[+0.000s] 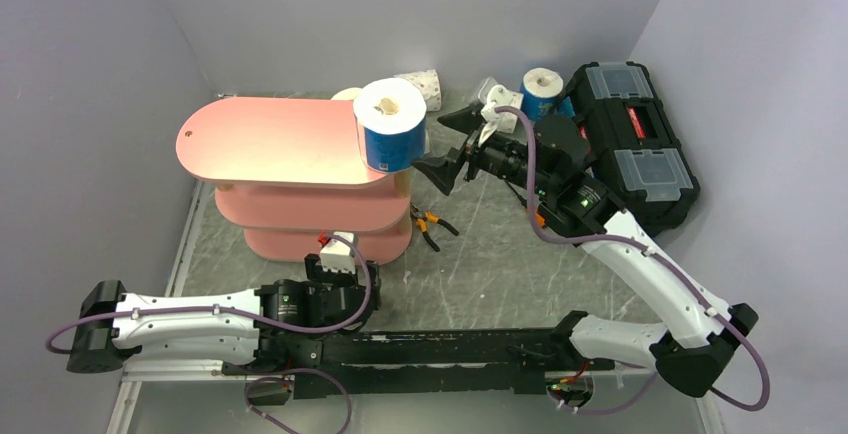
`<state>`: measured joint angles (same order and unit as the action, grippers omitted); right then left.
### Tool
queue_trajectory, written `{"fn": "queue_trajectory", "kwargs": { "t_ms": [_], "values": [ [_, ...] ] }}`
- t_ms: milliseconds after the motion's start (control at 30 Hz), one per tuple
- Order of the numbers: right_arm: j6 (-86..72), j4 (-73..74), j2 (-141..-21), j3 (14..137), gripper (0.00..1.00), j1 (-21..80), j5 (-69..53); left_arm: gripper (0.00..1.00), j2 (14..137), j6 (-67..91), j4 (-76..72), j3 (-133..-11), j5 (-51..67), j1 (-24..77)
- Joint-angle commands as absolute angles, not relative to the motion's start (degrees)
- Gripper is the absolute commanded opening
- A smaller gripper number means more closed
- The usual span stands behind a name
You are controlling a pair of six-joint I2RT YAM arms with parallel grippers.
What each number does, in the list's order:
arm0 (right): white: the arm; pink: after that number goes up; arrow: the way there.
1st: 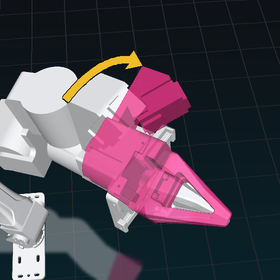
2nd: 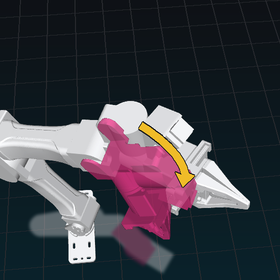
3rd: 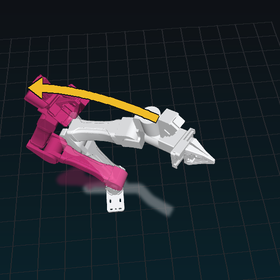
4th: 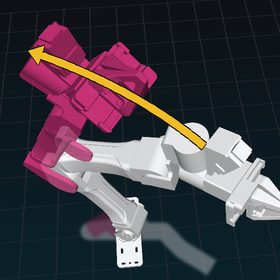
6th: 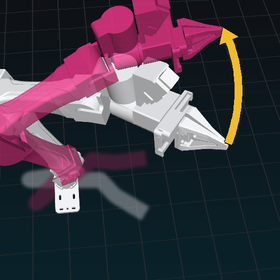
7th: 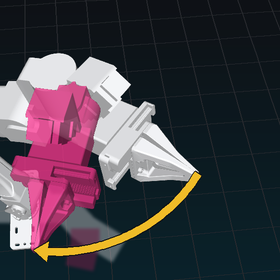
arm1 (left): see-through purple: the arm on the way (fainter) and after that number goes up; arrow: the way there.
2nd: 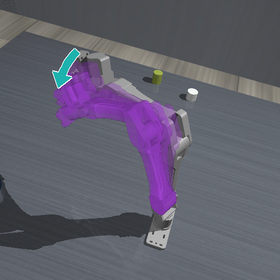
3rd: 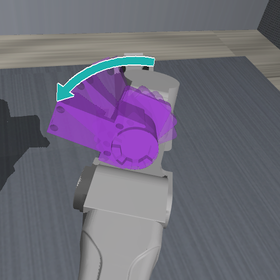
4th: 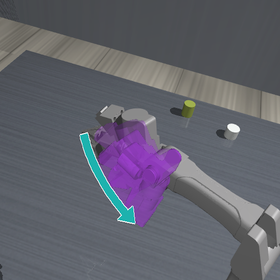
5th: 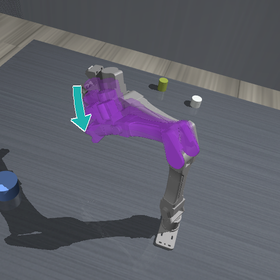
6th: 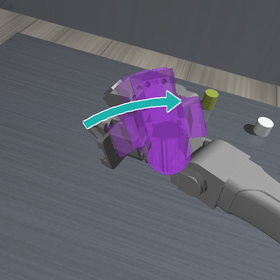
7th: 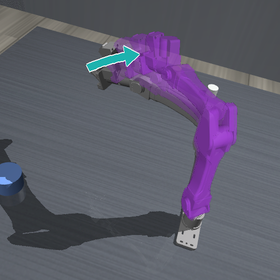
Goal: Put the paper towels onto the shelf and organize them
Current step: Place the paper towel on the shelf.
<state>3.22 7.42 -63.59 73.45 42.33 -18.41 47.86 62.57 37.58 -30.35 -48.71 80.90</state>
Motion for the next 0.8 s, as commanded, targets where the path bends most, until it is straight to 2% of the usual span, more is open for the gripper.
{"fn": "queue_trajectory", "kwargs": {
  "t_ms": [0,233,767],
  "values": [
    [2.1,2.2,-64.4,74.0,0.96,39.8,-24.7,0.99,48.2,61.9,37.2,-31.5,-48.8,81.3],
    [-4.0,-3.2,-66.1,73.3,0.97,35.0,-35.9,0.99,48.2,62.2,37.2,-31.4,-49.0,81.2],
    [-6.9,-5.8,-72.4,76.3,0.96,35.0,-38.7,0.99,51.1,62.1,37.2,-32.6,-49.0,81.3]
  ]
}}
